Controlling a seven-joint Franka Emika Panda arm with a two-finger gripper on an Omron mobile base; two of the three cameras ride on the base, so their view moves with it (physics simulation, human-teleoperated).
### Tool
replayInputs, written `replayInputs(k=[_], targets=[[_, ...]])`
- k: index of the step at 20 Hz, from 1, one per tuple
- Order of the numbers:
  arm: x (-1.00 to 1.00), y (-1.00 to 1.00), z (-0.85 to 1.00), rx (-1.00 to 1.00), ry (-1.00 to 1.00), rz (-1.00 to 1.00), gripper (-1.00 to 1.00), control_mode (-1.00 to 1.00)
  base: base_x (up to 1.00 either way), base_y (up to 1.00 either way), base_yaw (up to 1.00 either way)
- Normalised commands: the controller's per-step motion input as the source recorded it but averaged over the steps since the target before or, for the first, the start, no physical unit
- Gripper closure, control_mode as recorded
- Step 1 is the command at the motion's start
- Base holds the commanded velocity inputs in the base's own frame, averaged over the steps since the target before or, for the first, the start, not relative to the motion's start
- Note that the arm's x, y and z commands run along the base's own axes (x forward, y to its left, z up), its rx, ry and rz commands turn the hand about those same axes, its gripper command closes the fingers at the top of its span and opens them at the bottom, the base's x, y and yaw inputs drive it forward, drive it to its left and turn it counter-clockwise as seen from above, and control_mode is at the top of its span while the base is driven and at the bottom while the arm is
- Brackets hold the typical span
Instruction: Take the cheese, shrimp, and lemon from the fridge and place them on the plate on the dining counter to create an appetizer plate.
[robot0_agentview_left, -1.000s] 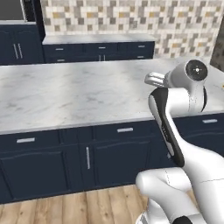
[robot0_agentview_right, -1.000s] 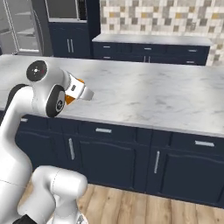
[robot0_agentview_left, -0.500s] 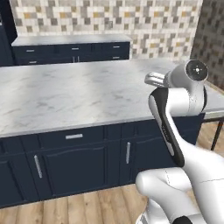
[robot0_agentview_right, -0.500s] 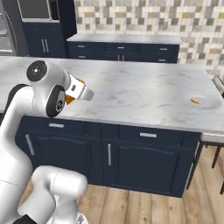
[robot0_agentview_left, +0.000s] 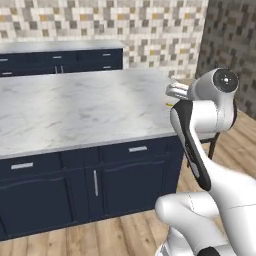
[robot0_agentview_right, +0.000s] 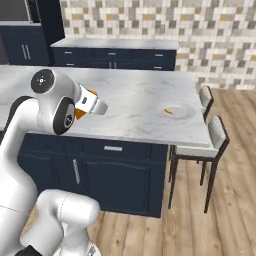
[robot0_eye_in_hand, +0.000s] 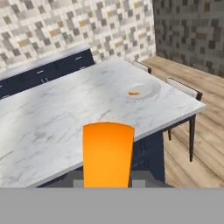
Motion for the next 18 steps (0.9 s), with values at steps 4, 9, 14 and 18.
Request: replayInputs(k=[4,9,14,18], targets=[[0.00,0.00,0.00,0.00,0.00,0.00,1.00,1.00,0.00,-1.00,-0.05],[0.00,0.00,0.00,0.00,0.00,0.00,1.00,1.00,0.00,-1.00,-0.03],[0.00,0.00,0.00,0.00,0.00,0.00,1.00,1.00,0.00,-1.00,0.00],[0.00,0.00,0.00,0.00,0.00,0.00,1.00,1.00,0.28,-1.00,0.00]])
